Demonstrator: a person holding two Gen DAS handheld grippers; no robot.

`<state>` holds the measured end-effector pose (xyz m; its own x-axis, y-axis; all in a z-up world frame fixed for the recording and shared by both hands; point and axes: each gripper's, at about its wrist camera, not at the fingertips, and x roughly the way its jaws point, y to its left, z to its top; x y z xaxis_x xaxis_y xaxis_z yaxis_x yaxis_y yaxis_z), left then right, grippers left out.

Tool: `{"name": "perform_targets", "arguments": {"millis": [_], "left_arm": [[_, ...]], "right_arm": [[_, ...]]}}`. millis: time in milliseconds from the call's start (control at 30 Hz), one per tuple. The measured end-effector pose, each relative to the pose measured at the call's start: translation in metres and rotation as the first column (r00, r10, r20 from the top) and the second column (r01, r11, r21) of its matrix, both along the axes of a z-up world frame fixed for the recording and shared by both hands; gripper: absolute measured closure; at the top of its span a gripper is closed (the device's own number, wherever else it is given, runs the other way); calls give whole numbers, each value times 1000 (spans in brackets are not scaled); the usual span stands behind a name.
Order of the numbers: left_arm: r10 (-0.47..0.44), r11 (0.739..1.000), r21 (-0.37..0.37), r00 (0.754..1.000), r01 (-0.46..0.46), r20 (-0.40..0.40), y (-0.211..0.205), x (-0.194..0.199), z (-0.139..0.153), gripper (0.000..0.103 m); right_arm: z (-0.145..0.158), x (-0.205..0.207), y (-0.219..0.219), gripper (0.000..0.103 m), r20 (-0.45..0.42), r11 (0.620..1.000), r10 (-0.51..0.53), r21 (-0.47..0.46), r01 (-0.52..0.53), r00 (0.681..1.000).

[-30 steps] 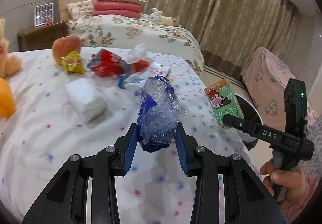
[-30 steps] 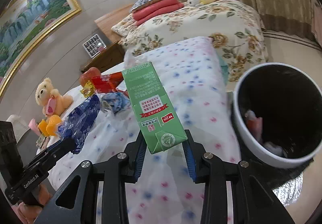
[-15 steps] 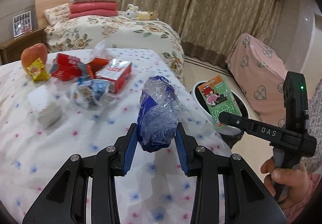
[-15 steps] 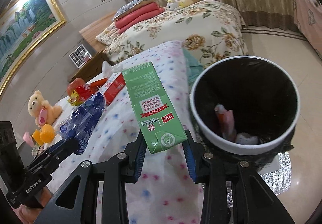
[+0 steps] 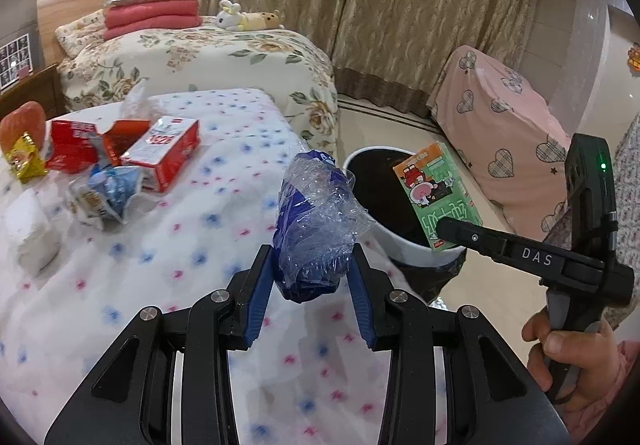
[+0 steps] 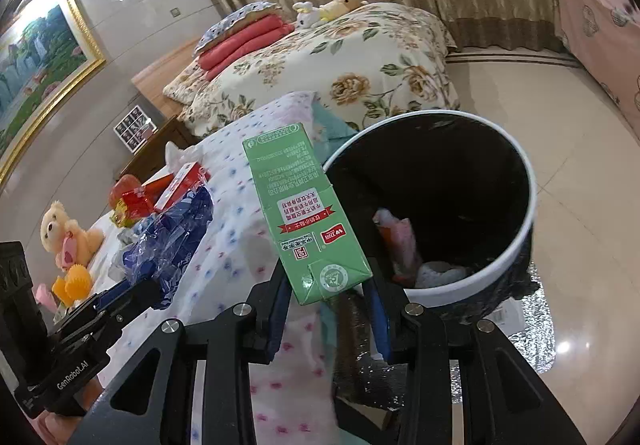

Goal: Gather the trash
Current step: 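Carry the bag and carton over the bin and release both into it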

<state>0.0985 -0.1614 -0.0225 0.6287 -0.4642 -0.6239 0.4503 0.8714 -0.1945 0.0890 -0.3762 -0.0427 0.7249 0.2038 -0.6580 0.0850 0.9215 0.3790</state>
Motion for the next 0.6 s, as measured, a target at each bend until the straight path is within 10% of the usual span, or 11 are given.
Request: {"name": "perform_targets", "arguments": {"millis": [600], "left_arm": [[-105,994,37,994,104,12,-63,12,6,67]], "right_arm": [[-6,3,-47,67,-25,995,-98,-8,98,995]]}}
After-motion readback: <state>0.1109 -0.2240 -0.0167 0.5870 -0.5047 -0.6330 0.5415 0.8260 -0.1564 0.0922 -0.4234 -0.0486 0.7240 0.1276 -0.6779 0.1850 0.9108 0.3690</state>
